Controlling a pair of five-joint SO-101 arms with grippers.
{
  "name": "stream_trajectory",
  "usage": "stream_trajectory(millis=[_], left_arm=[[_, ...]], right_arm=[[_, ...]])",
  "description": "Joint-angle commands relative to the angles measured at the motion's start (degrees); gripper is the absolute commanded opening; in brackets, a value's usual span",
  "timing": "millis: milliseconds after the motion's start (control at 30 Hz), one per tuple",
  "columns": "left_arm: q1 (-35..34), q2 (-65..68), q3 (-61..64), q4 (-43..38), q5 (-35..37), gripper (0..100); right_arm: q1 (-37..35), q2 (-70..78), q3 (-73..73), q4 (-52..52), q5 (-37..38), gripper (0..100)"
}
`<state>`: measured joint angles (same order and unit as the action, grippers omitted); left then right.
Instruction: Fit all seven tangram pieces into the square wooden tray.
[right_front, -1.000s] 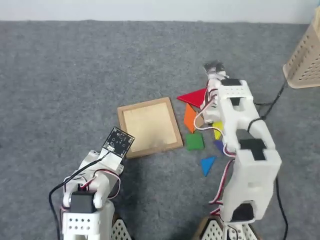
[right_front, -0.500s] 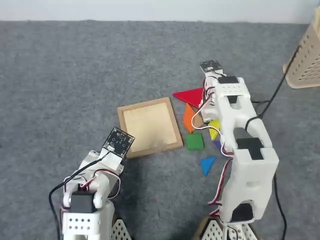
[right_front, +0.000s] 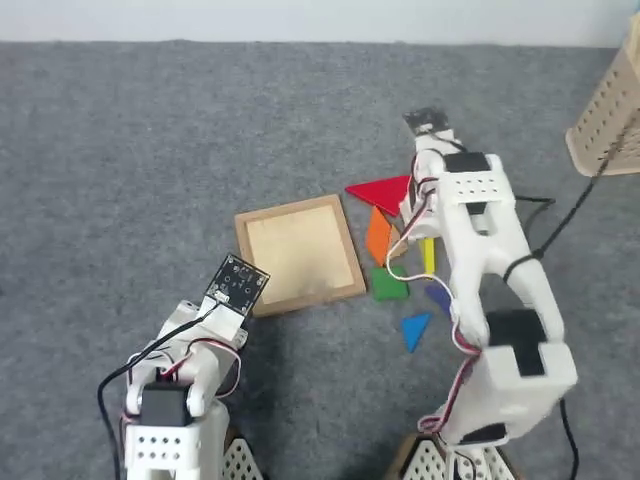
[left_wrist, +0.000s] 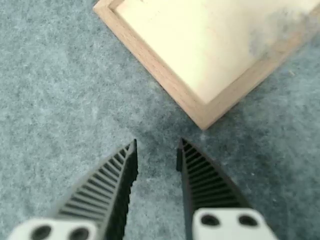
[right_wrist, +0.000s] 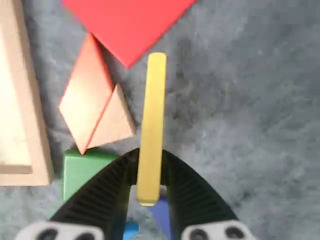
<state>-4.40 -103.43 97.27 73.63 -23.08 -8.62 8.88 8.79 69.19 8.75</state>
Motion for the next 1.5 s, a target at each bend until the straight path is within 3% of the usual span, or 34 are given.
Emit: stream_trajectory(millis=[0, 200, 333, 533, 733, 967, 1167, 1467], left_arm=[[-0.2, -1.2, -0.7, 0.0, 0.4, 12], [-0.2, -1.2, -0.7, 0.0, 0.4, 12], [-0.2, -1.2, -0.7, 0.0, 0.4, 12], [-0.2, -1.2, -0.7, 0.0, 0.4, 12], [-0.2, -1.2, -0.7, 0.0, 0.4, 12], [-0.2, -1.2, -0.7, 0.0, 0.4, 12], [-0.2, -1.2, -0.7, 0.0, 0.4, 12], [-0.2, -1.2, -0.7, 0.0, 0.4, 12]], right_arm=[[-2.9, -9.1, -0.8, -0.4, 5.2, 0.5], [-16.3, -12.3, -0.8, -2.3, 20.1, 0.5], [-23.2, -9.4, -0.5, -8.3, 26.3, 0.5], [-26.0, -0.2, -0.5, -21.8, 37.5, 0.5], [-26.7, 7.7, -0.7, -27.7, 51.5, 0.6], [-26.4, 10.2, 0.4, -30.0, 54.2, 1.7], [-26.3, 9.5, 0.7, -26.2, 54.0, 16.2], [-24.2, -0.4, 1.1, -20.6, 50.2, 14.1]])
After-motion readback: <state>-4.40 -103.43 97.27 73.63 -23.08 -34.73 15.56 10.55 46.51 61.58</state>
